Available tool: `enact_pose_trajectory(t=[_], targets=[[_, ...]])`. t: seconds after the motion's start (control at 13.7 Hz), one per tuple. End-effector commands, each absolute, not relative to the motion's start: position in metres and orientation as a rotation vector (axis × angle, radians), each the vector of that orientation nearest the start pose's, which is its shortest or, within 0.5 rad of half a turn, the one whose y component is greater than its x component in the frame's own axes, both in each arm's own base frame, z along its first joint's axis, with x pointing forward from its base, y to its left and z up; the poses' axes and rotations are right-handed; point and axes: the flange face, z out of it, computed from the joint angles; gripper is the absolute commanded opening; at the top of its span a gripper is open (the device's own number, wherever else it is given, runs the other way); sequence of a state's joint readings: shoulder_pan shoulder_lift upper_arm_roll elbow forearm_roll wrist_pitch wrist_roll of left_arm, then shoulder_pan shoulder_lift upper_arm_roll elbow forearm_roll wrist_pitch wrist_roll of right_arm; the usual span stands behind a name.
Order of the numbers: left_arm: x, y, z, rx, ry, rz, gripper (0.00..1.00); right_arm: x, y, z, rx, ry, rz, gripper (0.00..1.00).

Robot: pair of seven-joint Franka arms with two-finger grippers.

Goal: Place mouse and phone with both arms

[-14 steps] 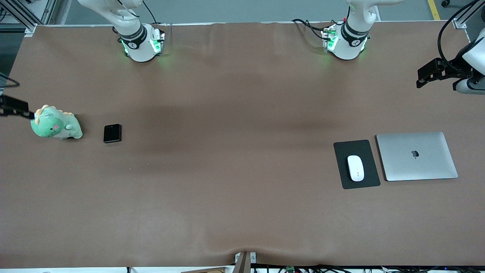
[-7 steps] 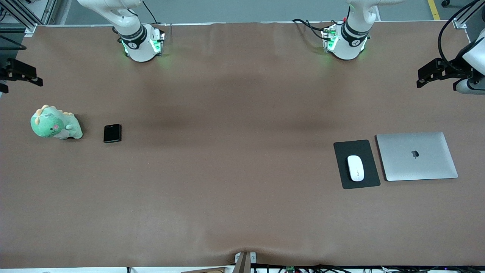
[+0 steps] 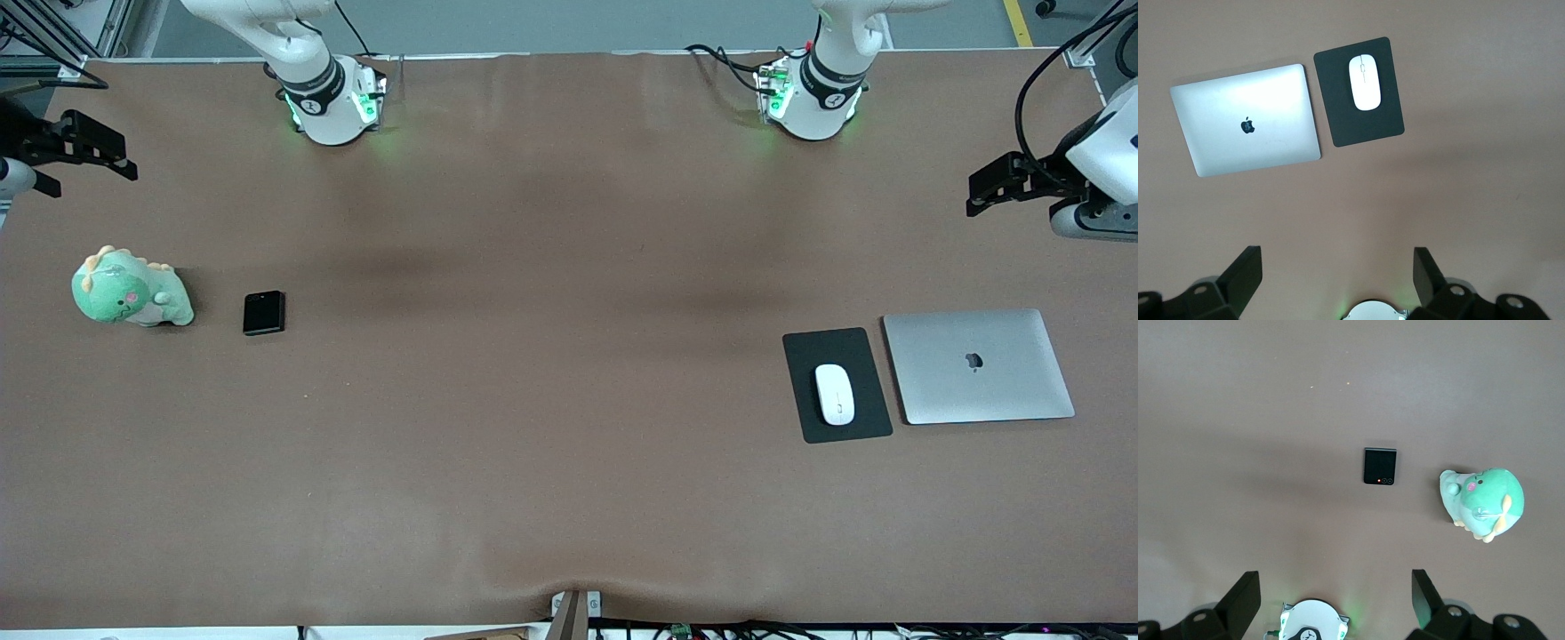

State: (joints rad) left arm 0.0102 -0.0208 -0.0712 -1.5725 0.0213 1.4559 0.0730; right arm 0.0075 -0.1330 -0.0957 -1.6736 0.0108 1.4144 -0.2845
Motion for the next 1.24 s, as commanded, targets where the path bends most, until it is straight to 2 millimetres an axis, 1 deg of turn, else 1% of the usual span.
enact_pose_trajectory(t=[0.0,0.15,0.44,0.51,0.58,0.66,0.95,1.17], targets=[[0.535,-0.033,0.631,-3.132,0.219,0.128,1.00,0.487,-0.062,0.640,-3.102,-0.257,0.154,1.00],[0.535,-0.033,0.632,-3.132,0.219,0.125,1.00,0.493,-0.057,0.646,-3.105,-0.275,0.133,1.00],[0.535,-0.032,0.632,-3.132,0.219,0.125,1.00,0.500,-0.056,0.649,-3.100,-0.241,0.113,1.00],[0.535,-0.032,0.631,-3.132,0.219,0.128,1.00,0.500,-0.055,0.649,-3.106,-0.180,0.114,1.00],[0.535,-0.032,0.631,-3.132,0.219,0.128,1.00,0.499,-0.055,0.649,-3.112,-0.059,0.123,1.00],[0.534,-0.032,0.630,-3.132,0.219,0.133,1.00,0.500,-0.055,0.648,-3.114,0.013,0.131,1.00],[0.535,-0.030,0.628,-3.131,0.209,0.145,1.00,0.501,-0.048,0.647,-3.116,0.007,0.135,1.00],[0.535,-0.029,0.628,-3.131,0.209,0.147,1.00,0.501,-0.050,0.646,-3.115,0.014,0.134,1.00]])
